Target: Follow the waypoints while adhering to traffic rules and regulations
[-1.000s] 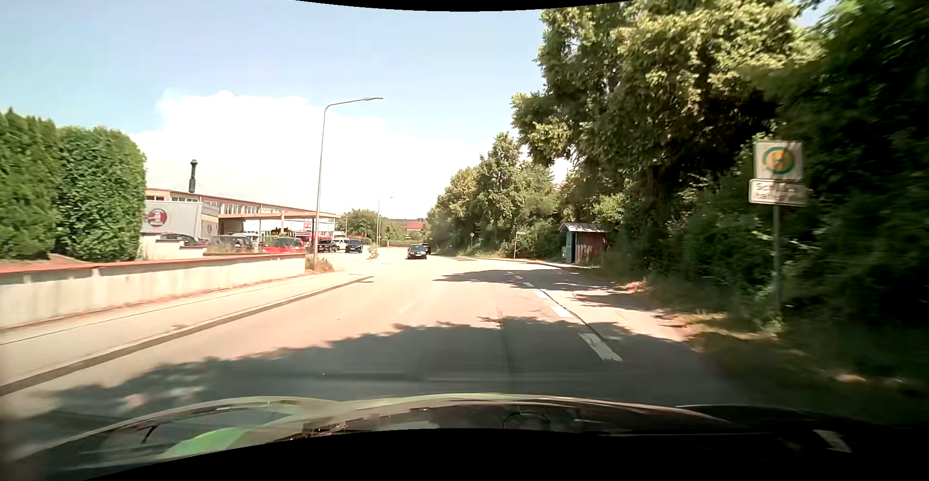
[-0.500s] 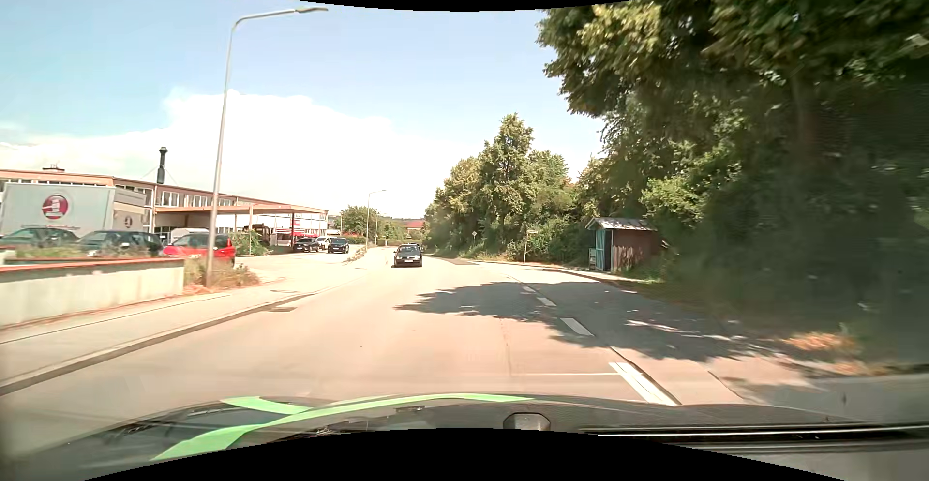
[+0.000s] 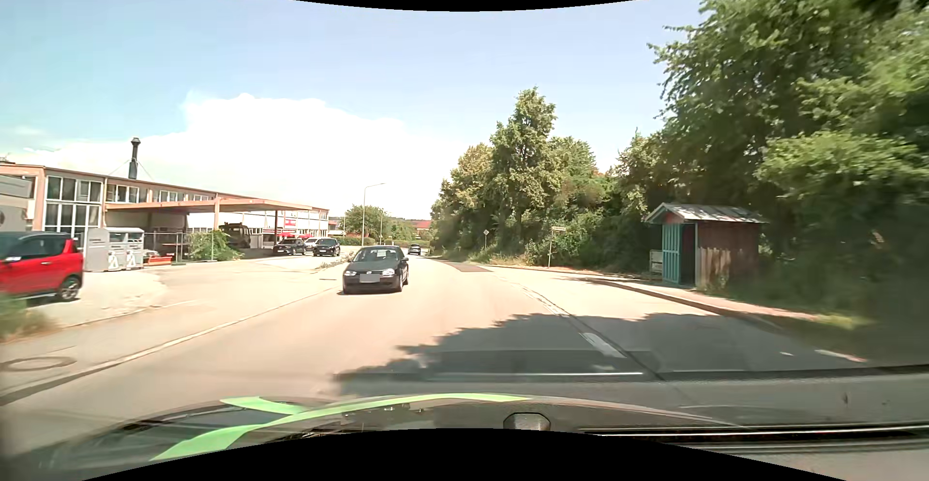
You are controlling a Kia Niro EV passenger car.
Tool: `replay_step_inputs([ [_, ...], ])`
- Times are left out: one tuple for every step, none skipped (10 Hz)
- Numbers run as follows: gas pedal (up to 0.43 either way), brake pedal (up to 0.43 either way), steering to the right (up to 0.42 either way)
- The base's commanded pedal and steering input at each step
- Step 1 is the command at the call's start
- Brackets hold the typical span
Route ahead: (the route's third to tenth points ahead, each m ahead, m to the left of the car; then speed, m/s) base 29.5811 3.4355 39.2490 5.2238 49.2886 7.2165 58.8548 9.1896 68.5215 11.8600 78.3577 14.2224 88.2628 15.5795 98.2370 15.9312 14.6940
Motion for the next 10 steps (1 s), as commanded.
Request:
replay_step_inputs([
  [0.067,0.000,-0.028],
  [0.059,0.000,-0.030],
  [0.047,0.000,-0.031],
  [0.047,0.000,-0.032],
  [0.059,0.000,-0.032],
  [0.087,0.000,-0.033],
  [0.110,0.000,-0.033],
  [0.118,0.000,-0.033],
  [0.130,0.000,-0.033],
  [0.130,0.000,-0.032],
])
